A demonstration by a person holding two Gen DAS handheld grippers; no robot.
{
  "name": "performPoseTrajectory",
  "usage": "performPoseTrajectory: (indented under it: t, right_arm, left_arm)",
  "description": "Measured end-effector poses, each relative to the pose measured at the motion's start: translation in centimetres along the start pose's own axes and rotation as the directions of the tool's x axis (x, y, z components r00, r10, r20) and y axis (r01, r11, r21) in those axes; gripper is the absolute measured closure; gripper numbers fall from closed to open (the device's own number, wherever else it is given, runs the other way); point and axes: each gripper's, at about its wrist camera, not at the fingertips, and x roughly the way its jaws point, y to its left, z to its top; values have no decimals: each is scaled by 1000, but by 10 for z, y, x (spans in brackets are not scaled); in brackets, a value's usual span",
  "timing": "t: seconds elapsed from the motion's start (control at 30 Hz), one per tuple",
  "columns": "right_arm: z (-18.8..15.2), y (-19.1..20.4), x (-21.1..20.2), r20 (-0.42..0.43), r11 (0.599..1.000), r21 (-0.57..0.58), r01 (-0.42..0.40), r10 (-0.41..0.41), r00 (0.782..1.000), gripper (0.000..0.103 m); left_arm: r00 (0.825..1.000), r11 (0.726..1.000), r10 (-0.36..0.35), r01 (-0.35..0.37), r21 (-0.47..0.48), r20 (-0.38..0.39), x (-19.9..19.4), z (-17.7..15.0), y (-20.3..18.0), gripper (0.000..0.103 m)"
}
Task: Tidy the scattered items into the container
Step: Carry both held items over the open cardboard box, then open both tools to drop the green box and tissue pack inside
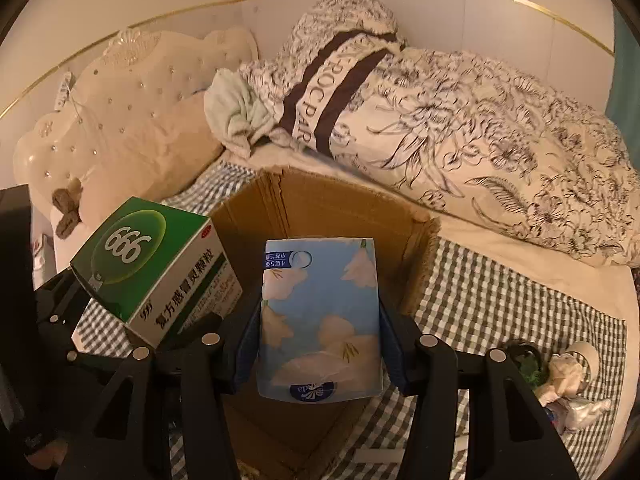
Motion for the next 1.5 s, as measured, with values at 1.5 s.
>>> performPoseTrajectory:
  t: [1.5]
  right_arm:
    - [6,-15,-21,25,996,74,57,-59,998,33]
  left_arm:
    - [999,998,54,-54,-21,-2,-25,10,-6,3]
